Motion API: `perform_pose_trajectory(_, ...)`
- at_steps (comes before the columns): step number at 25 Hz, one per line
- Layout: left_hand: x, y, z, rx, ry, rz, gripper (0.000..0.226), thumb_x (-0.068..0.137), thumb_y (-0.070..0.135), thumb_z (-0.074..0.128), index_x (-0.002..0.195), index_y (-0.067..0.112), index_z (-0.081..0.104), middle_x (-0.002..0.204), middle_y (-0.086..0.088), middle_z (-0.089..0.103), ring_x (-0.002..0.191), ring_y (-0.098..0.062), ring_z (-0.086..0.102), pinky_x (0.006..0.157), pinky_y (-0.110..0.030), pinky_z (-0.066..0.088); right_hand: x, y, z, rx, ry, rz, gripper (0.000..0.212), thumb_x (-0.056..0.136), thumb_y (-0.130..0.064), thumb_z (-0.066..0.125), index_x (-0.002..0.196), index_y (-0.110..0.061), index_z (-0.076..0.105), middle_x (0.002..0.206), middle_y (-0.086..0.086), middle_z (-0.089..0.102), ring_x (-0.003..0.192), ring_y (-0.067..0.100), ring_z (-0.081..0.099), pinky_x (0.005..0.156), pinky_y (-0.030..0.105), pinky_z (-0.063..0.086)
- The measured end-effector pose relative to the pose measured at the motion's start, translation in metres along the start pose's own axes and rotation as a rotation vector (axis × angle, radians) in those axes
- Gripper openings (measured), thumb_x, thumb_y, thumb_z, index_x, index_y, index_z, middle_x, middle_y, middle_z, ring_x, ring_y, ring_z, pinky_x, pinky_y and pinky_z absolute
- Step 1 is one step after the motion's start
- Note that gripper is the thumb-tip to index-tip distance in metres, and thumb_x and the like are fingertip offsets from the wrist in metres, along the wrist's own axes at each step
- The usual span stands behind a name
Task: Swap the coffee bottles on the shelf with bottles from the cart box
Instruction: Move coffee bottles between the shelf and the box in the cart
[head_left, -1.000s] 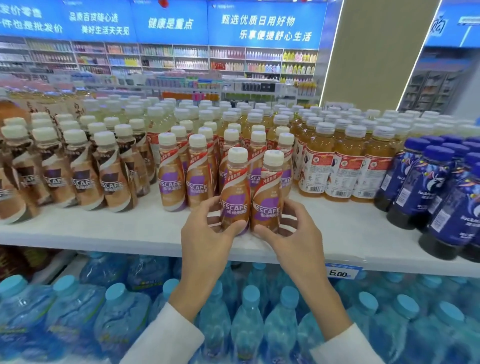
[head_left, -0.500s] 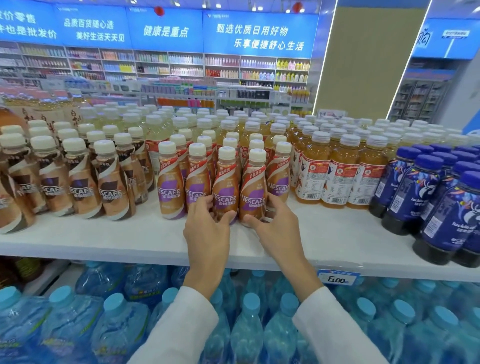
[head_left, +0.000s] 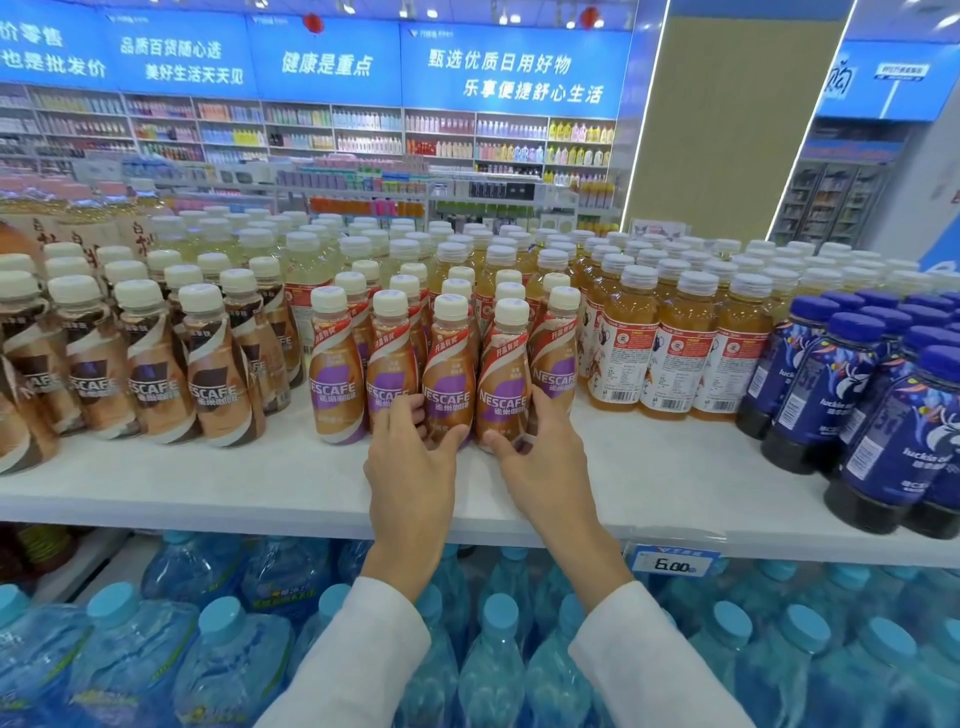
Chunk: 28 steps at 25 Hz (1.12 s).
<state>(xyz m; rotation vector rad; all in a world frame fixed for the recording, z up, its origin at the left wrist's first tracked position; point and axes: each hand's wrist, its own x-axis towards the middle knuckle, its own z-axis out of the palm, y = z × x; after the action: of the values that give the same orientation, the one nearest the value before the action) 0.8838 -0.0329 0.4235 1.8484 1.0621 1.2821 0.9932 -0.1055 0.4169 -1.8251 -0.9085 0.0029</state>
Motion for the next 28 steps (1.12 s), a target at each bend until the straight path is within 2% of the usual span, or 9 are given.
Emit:
perform_pose_trajectory(7,-0.003,0.0,0.002,0.054,0.013,0.033,0.055,0.083,0.043,0.078,0.127,0.026,0.05,0.124,0.002,0.06,0.105,-0.016,0.063,0.092,-0.046,0.057,0.001,0.001,0.004,-0.027,0.003,0.019,0.078,0.087,-0.046,0.072,0.15,-0.031,0.028,0.146,-0.004,0.047,0.126,0.019,0.054,0.1,0.045,0.053)
perform_pose_trajectory(12,-0.008,0.003,-0.004,0.092,0.008,0.069,0.046,0.085,0.042,0.077,0.122,0.022,0.058,0.119,0.002,0.065,0.103,-0.015,0.064,0.092,-0.042,0.057,-0.003,-0.002,-0.003,-0.011,-0.02,0.039,0.074,0.084,-0.045,0.073,0.145,-0.027,0.035,0.14,-0.002,0.054,0.12,0.021,0.059,0.099,0.046,0.054)
perform_pose_trajectory(16,-0.023,-0.002,-0.019,0.116,-0.014,0.075,0.036,0.089,0.038,0.073,0.119,0.021,0.063,0.113,0.003,0.069,0.101,-0.015,0.063,0.094,-0.041,0.053,-0.024,-0.009,-0.017,-0.015,-0.03,-0.042,0.064,0.091,-0.031,0.068,0.146,-0.025,0.037,0.144,-0.005,0.051,0.125,0.017,0.053,0.103,0.032,0.046)
perform_pose_trajectory(18,-0.039,-0.008,-0.037,0.099,-0.011,0.054,0.034,0.092,0.035,0.069,0.122,0.02,0.064,0.114,0.005,0.069,0.104,-0.012,0.062,0.098,-0.039,0.051,-0.045,-0.016,-0.023,-0.031,-0.055,-0.038,0.066,0.093,-0.028,0.066,0.15,-0.025,0.034,0.149,-0.006,0.044,0.13,0.015,0.048,0.107,0.031,0.04)
perform_pose_trajectory(21,-0.071,-0.021,-0.075,0.053,0.027,0.038,0.028,0.095,0.034,0.065,0.121,0.024,0.066,0.113,0.014,0.068,0.106,-0.003,0.061,0.097,-0.031,0.051,-0.086,-0.031,-0.022,0.059,-0.142,-0.081,0.053,0.096,-0.032,0.062,0.144,-0.028,0.043,0.142,-0.011,0.049,0.128,0.011,0.048,0.107,0.032,0.041)
perform_pose_trajectory(24,-0.111,-0.05,-0.129,0.039,0.103,-0.04,0.025,0.094,0.037,0.066,0.116,0.027,0.069,0.109,0.02,0.069,0.106,0.001,0.063,0.094,-0.028,0.052,-0.134,-0.052,0.0,0.192,-0.247,-0.138,0.037,0.094,-0.033,0.065,0.13,-0.034,0.056,0.126,-0.021,0.057,0.116,0.004,0.054,0.102,0.03,0.045)
perform_pose_trajectory(26,-0.141,-0.086,-0.175,0.07,0.162,-0.145,0.035,0.09,0.05,0.061,0.114,0.027,0.07,0.109,0.02,0.07,0.106,0.002,0.063,0.095,-0.031,0.052,-0.169,-0.067,0.029,0.258,-0.364,-0.143,0.032,0.093,-0.032,0.067,0.124,-0.032,0.061,0.12,-0.024,0.06,0.111,0.001,0.057,0.1,0.03,0.046)
perform_pose_trajectory(28,-0.176,-0.126,-0.228,0.147,0.224,-0.252,0.045,0.089,0.059,0.055,0.117,0.027,0.07,0.112,0.018,0.07,0.105,0.001,0.064,0.096,-0.034,0.052,-0.207,-0.08,0.072,0.273,-0.504,-0.162,0.032,0.092,-0.031,0.068,0.124,-0.027,0.064,0.122,-0.019,0.064,0.114,0.002,0.059,0.103,0.033,0.047)
